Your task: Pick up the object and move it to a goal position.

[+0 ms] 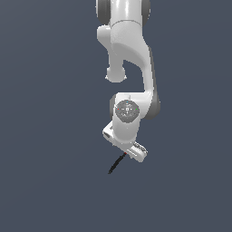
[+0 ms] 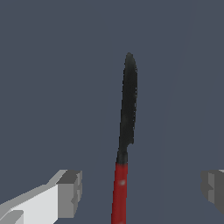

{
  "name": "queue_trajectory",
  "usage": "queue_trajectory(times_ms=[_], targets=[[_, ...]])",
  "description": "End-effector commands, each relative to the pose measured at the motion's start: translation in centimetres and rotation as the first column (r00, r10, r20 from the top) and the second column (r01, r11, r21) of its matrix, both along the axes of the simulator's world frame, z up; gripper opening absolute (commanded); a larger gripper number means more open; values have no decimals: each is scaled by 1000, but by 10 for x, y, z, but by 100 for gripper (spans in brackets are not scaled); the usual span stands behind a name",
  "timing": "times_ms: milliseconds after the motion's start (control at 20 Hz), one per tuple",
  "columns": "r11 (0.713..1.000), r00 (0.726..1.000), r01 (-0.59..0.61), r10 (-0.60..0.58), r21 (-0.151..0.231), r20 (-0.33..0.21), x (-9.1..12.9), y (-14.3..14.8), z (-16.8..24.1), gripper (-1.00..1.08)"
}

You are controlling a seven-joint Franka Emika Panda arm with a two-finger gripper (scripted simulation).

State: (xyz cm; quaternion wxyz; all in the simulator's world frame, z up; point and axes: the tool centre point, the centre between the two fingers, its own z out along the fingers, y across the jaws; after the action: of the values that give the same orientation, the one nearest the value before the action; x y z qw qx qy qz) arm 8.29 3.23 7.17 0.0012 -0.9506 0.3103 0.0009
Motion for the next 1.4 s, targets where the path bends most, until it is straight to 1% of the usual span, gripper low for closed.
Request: queue_trajectory(times_ms=[0,300,600,1050,1350], targets=[[999,999,37,-37,-1,1,4,0,-6,100],[997,997,79,-79,-3,1,8,0,-13,100],[997,997,78,-78,-3,0,7,0,-17,100],[997,997,82,-82,-3,1,6,0,-58,100],[997,997,83,-83,-3,1,8,0,-64,100]])
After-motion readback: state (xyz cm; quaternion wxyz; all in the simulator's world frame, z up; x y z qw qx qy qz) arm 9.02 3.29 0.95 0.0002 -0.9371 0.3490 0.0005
